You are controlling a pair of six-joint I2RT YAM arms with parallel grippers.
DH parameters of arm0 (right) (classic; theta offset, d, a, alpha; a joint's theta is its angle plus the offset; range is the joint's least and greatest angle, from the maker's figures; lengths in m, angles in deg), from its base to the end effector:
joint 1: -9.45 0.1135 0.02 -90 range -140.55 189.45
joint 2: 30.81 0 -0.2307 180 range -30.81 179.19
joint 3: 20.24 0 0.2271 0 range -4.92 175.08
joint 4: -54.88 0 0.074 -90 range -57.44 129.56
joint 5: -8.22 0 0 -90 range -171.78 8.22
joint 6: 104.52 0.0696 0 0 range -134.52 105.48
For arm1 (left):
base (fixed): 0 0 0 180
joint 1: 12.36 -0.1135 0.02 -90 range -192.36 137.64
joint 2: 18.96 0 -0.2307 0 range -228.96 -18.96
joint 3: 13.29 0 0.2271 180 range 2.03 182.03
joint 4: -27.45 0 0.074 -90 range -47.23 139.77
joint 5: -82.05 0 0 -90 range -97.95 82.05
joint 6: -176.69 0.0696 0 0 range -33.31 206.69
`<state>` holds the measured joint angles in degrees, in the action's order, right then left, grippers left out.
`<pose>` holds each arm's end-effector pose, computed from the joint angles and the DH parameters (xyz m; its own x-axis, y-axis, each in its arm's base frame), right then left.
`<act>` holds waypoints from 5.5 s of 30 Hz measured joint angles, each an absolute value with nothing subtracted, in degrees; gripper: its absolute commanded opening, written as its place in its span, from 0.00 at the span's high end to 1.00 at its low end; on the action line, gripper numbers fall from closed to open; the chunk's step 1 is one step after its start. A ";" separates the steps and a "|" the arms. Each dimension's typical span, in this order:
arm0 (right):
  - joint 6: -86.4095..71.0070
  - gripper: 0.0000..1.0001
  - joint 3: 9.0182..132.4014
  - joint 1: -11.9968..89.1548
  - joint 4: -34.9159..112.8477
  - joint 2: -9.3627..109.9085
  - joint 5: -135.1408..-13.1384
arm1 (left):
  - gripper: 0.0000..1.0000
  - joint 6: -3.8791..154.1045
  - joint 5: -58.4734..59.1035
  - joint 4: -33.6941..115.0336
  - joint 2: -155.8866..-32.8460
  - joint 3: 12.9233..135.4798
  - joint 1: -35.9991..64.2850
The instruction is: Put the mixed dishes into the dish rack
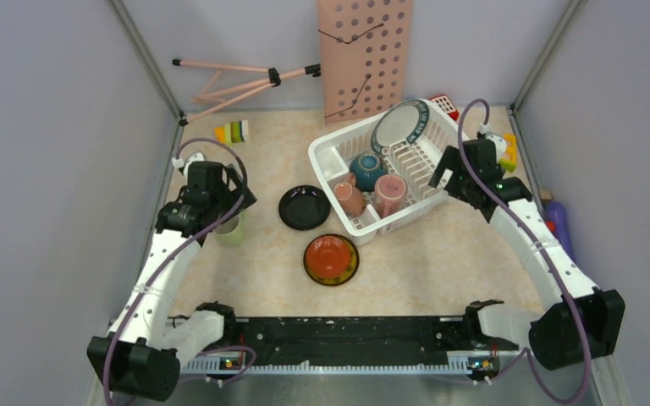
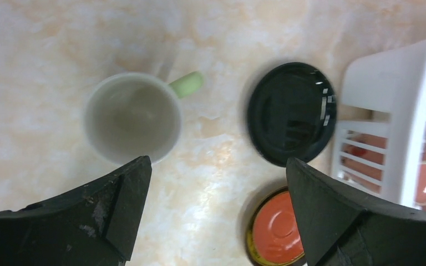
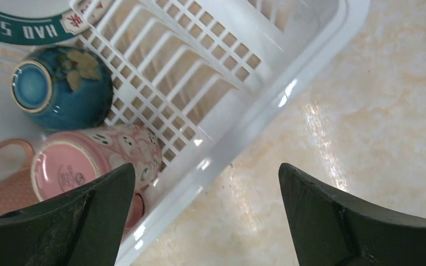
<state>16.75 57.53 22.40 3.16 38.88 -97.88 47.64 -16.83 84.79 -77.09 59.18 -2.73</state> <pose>0.2643 0.0410 0.2646 -0.5851 0.3772 -0.7179 0.3323 0.9190 0.2121 0.2213 -0.0266 0.2683 -0.5562 -0.5370 -0.6343 -0.3817 0.8430 -0.3790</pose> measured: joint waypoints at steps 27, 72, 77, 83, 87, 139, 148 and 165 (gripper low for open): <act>15.99 0.04 46.80 22.40 7.01 25.68 -88.00 | 0.20 54.75 -16.00 88.03 -79.14 54.61 17.47; 15.05 0.04 42.63 22.40 11.05 23.67 -81.94 | 0.18 31.03 -6.93 55.42 -84.35 31.59 10.78; 15.07 0.04 42.63 22.40 11.03 23.67 -81.99 | 0.20 26.40 -7.63 48.64 -89.00 29.87 9.82; 15.07 0.04 42.63 22.40 10.72 23.67 -82.38 | 0.23 20.11 -10.36 39.22 -92.74 28.75 8.94; 15.07 0.04 42.63 22.40 10.50 23.67 -82.40 | 0.30 16.00 -10.84 30.24 -95.78 26.85 7.65; 15.07 0.04 48.79 22.40 10.33 22.93 -79.08 | 1.00 59.71 -32.55 63.02 -78.79 68.60 24.83; 15.33 0.04 48.79 22.40 8.54 20.96 -87.47 | 1.00 70.27 -39.56 57.08 -91.25 78.50 34.25; 21.14 0.04 45.18 22.40 6.90 16.46 -100.85 | 1.00 92.58 -39.45 32.51 -116.72 86.48 37.66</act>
